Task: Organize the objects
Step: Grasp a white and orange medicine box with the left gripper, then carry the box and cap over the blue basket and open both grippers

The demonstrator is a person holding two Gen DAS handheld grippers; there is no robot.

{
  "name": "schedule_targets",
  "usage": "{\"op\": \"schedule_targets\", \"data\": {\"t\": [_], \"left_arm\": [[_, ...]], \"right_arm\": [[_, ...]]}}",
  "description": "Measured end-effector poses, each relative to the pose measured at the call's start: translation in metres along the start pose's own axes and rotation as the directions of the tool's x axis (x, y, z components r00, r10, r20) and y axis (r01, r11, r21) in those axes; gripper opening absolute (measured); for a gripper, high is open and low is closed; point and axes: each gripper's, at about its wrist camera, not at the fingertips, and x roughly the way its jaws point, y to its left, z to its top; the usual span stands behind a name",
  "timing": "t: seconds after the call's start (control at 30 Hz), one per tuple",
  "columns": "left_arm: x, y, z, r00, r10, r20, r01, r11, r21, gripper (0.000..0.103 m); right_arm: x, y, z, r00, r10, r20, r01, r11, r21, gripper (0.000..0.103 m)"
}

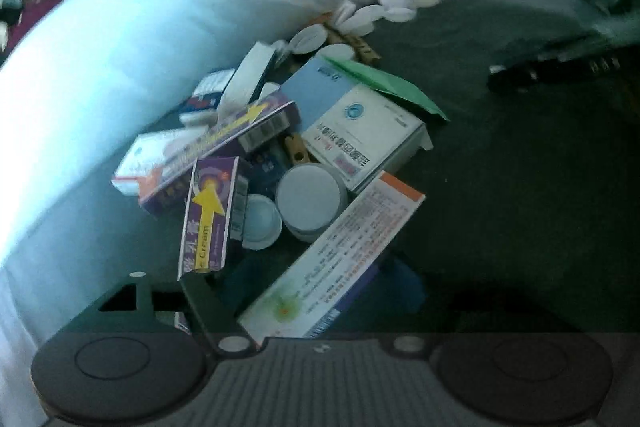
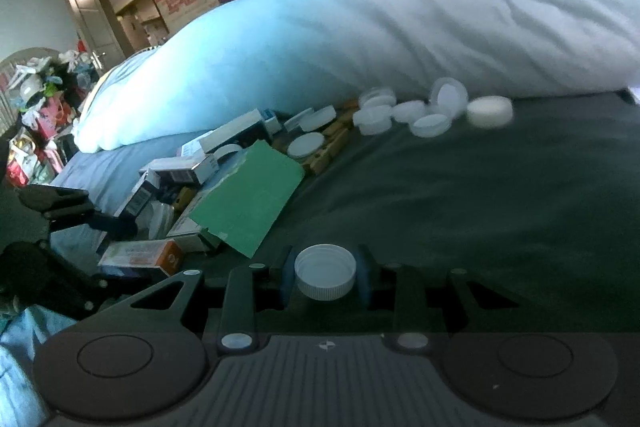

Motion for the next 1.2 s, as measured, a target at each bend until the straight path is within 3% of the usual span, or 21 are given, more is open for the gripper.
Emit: {"op": "schedule_targets", "data": {"t": [0.17, 0.27, 0.37, 0.43, 0.53, 0.63, 0.73, 0.83, 0.9, 0.97, 1.03, 1.2], "left_arm": [[-0.006, -0.013, 0.005, 1.000, 0.007, -0.029, -0.009, 0.998, -0.064, 0.045], [-0.018, -0.034, 0.004, 0.994, 0.102, -0.038, -0.105, 0.989, -0.099, 0.040], [-0.052, -0.044, 0.003, 0.982, 0.190, -0.002, -0.184, 0.948, -0.258, 0.038], [-0.077, -0.042, 0.002, 0.963, 0.270, 0.006, -0.248, 0.891, -0.380, 0.035], [-0.125, -0.031, -0.009, 0.912, 0.411, 0.003, -0.339, 0.755, -0.561, 0.035], [-0.172, -0.016, -0.029, 0.834, 0.547, -0.074, -0.445, 0.586, -0.677, 0.035], [-0.214, 0.001, -0.055, 0.753, 0.633, -0.179, -0.534, 0.428, -0.729, 0.035], [-0.255, 0.015, -0.081, 0.682, 0.684, -0.260, -0.585, 0.296, -0.755, 0.032], [-0.284, 0.020, -0.097, 0.642, 0.709, -0.291, -0.597, 0.224, -0.770, 0.032], [-0.312, 0.021, -0.112, 0.624, 0.723, -0.298, -0.588, 0.182, -0.788, 0.032], [-0.339, 0.022, -0.125, 0.595, 0.743, -0.308, -0.593, 0.146, -0.792, 0.032], [-0.393, 0.028, -0.160, 0.568, 0.754, -0.330, -0.562, 0.062, -0.825, 0.032]], "right_arm": [[-0.003, 0.002, 0.001, 1.000, 0.003, 0.013, -0.003, 1.000, -0.010, 0.033], [-0.007, 0.003, 0.002, 0.999, 0.001, 0.032, 0.000, 1.000, -0.023, 0.033], [-0.015, 0.008, 0.004, 0.998, -0.005, 0.056, 0.008, 0.999, -0.052, 0.033], [-0.020, 0.012, 0.006, 0.998, -0.004, 0.068, 0.010, 0.997, -0.081, 0.033], [-0.030, 0.029, 0.012, 0.996, 0.015, 0.085, -0.004, 0.992, -0.128, 0.033], [-0.040, 0.055, 0.022, 0.993, 0.063, 0.099, -0.047, 0.986, -0.158, 0.033], [-0.049, 0.097, 0.037, 0.983, 0.139, 0.119, -0.112, 0.972, -0.206, 0.033], [-0.057, 0.152, 0.052, 0.963, 0.238, 0.129, -0.195, 0.941, -0.278, 0.033], [-0.062, 0.193, 0.061, 0.942, 0.312, 0.123, -0.260, 0.910, -0.323, 0.033], [-0.068, 0.231, 0.068, 0.919, 0.378, 0.115, -0.315, 0.876, -0.365, 0.033], [-0.074, 0.273, 0.075, 0.888, 0.450, 0.092, -0.381, 0.834, -0.399, 0.033], [-0.082, 0.357, 0.089, 0.836, 0.548, 0.033, -0.473, 0.750, -0.462, 0.033]]}}
